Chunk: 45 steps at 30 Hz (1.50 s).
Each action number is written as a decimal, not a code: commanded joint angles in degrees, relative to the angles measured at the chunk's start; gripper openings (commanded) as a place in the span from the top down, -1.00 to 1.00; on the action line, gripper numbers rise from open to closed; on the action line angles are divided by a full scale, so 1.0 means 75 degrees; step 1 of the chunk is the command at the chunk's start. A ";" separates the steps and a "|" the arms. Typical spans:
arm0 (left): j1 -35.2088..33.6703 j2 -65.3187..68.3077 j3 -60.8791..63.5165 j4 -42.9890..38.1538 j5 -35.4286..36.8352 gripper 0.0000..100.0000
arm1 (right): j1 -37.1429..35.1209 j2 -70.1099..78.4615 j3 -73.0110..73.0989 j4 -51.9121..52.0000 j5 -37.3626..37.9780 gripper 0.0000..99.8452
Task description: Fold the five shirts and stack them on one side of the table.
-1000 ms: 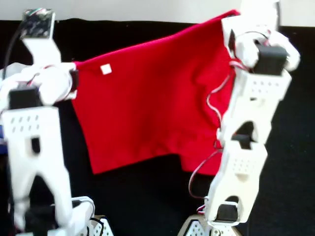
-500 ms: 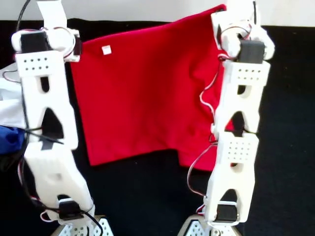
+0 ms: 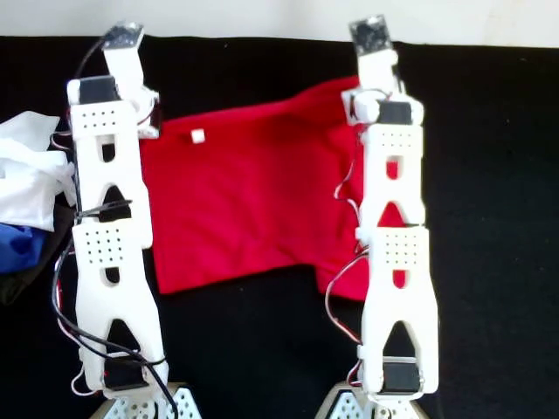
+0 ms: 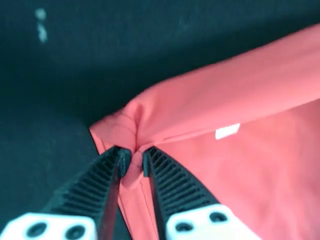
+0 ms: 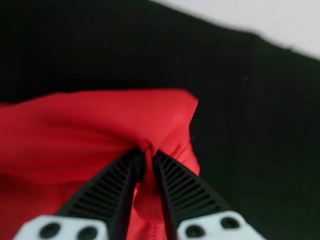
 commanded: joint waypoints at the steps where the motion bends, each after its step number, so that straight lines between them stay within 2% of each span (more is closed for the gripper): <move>1: 0.0053 -0.0123 -0.0592 0.0633 -0.0012 0.98 | -0.0029 -0.0393 -0.0147 0.0393 0.0059 0.99; 4: 0.0100 -0.0135 -0.1119 0.1594 -0.0117 0.98 | 0.0041 -0.1166 -0.0147 0.1342 0.0059 0.99; 8: -0.0123 -0.0498 -0.0744 0.1676 -0.0211 0.98 | 0.0076 -0.2127 -0.0147 0.3253 0.0059 0.99; 11: -0.0088 -0.1530 0.0662 0.1676 -0.0211 0.98 | 0.0064 -0.2467 -0.0123 0.4261 0.0059 0.99; 14: 0.0029 -0.2925 0.2878 0.1676 -0.0234 0.98 | 0.0064 -0.2514 -0.0135 0.4800 0.0059 0.99; 18: 0.0147 -0.4741 0.5749 0.1629 -0.0246 0.98 | 0.0240 -0.2538 -0.0076 0.4835 0.0059 0.99; 22: 0.0252 -0.5843 0.7179 0.1606 -0.0246 0.98 | 0.0334 -0.2854 0.0217 0.4859 0.0070 0.99; 25: 0.0311 -0.6113 0.7648 0.1582 -0.0246 0.98 | 0.0404 -0.3886 0.1776 0.4859 0.0070 0.99; 31: 0.0311 -0.6113 0.8457 0.1582 -0.0481 0.98 | 0.0475 -0.6804 0.7684 0.4777 0.0070 0.99; 35: 0.0275 -0.6125 0.8938 0.1489 -0.0692 0.98 | 0.0522 -0.8539 1.0590 0.4296 0.0152 0.99; 40: 0.0322 -0.6148 0.9852 0.0961 -0.0692 0.98 | 0.0662 -1.0297 1.3087 0.3393 0.0738 0.99; 45: 0.0475 -0.6183 1.0731 0.0281 -0.0680 0.98 | 0.0967 -1.1083 1.4658 0.2725 0.1266 0.99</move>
